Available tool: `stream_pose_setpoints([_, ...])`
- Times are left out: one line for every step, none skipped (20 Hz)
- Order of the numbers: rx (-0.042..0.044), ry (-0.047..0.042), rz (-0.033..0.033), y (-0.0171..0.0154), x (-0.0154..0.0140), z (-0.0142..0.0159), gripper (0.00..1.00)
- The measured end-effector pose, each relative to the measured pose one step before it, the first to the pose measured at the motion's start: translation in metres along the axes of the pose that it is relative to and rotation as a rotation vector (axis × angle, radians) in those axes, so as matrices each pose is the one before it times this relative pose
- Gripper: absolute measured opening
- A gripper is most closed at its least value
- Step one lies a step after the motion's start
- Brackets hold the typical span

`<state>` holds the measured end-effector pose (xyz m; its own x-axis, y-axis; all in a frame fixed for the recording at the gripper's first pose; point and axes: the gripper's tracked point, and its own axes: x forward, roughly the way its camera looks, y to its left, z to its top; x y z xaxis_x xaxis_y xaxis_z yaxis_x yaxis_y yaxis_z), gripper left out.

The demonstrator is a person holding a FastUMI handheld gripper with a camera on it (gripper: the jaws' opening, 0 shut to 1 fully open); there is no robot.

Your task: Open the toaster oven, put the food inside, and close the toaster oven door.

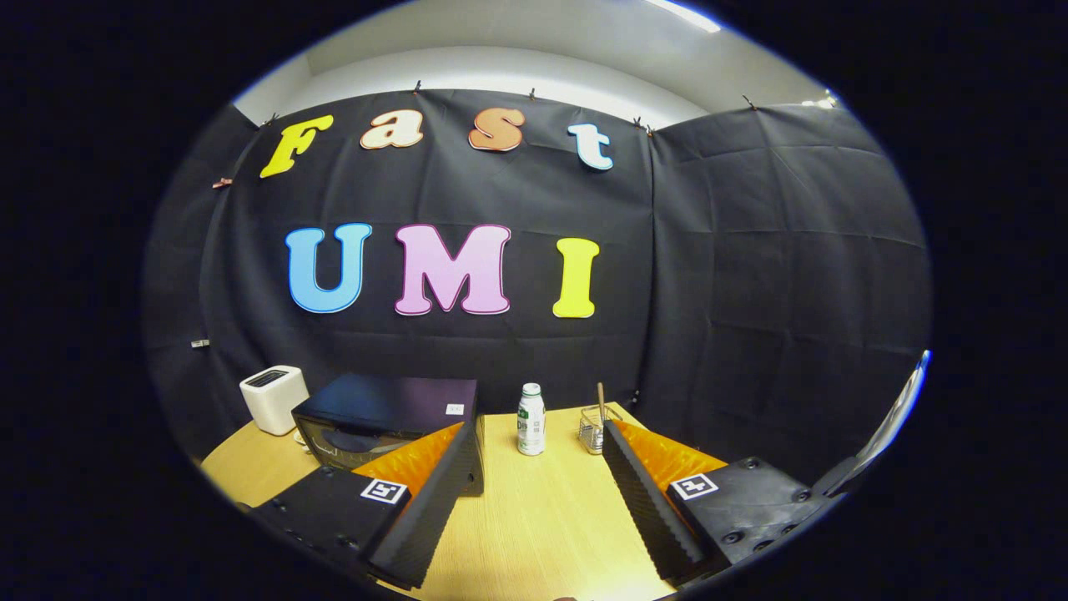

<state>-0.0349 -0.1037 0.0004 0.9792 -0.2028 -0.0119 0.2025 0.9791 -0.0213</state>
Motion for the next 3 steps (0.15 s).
stream_pose_setpoints([-0.01285,-0.01117,0.0083,0.00523,0.0029,0.004,0.99])
stream_pose_setpoints([-0.00639,-0.00667,0.01261,0.00759,0.00187,0.0033,0.99])
stream_pose_setpoints([-0.00193,-0.00649,0.01439,0.00812,0.0031,0.00305,0.99])
